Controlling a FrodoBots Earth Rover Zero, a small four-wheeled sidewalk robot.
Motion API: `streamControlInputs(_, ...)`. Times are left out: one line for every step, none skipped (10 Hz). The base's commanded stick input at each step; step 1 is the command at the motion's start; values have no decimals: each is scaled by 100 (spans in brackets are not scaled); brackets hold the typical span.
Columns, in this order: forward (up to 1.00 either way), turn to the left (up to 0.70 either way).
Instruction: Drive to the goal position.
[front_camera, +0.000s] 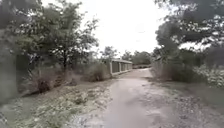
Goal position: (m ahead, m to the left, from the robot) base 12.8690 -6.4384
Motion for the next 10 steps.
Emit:
streamControlInputs(100,0)
streamControlInputs(100,0)
streamControlInputs(100,-19)
streamControlInputs(100,-28)
streamControlInputs(100,0)
streamControlInputs(100,0)
streamControlInputs(100,0)
streamControlInputs(100,0)
streamControlInputs(100,0)
streamControlInputs(100,0)
